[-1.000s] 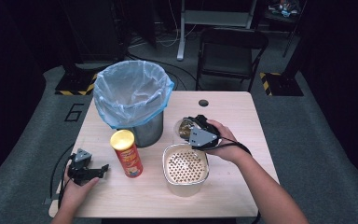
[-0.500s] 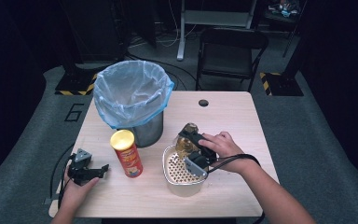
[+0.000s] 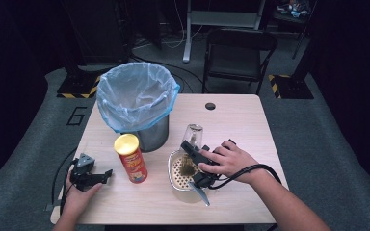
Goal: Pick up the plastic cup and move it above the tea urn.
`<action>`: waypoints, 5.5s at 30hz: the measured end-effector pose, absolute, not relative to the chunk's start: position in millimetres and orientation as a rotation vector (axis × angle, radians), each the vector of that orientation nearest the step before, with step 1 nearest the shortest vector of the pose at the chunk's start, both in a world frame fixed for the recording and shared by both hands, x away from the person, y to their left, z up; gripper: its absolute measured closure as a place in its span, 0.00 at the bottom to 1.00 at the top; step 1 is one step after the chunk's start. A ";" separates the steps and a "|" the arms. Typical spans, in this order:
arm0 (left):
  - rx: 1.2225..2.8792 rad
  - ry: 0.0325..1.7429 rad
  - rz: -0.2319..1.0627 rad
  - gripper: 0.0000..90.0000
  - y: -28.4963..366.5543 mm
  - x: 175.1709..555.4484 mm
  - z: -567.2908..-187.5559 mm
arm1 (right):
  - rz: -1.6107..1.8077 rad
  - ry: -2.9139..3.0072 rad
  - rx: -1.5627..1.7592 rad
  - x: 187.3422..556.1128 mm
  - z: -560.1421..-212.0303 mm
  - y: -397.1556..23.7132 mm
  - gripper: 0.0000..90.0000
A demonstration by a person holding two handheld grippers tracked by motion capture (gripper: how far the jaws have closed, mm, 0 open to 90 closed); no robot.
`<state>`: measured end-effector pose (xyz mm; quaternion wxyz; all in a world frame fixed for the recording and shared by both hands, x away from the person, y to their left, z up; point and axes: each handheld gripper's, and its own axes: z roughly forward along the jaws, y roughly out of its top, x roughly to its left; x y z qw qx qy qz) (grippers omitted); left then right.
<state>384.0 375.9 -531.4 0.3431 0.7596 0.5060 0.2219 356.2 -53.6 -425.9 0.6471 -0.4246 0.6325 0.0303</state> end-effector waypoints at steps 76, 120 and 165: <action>1.974 1.317 0.576 0.13 375.9 383.9 -531.3 | 0.040 1.395 -1.008 344.6 -419.7 -52.3 0.39; 1.969 1.327 0.573 0.13 374.8 383.5 -531.4 | 1.868 2.077 0.732 394.0 -322.7 -105.0 0.37; 2.008 1.283 0.547 0.14 374.4 382.4 -529.5 | 1.605 2.188 0.685 525.1 -239.0 88.1 0.13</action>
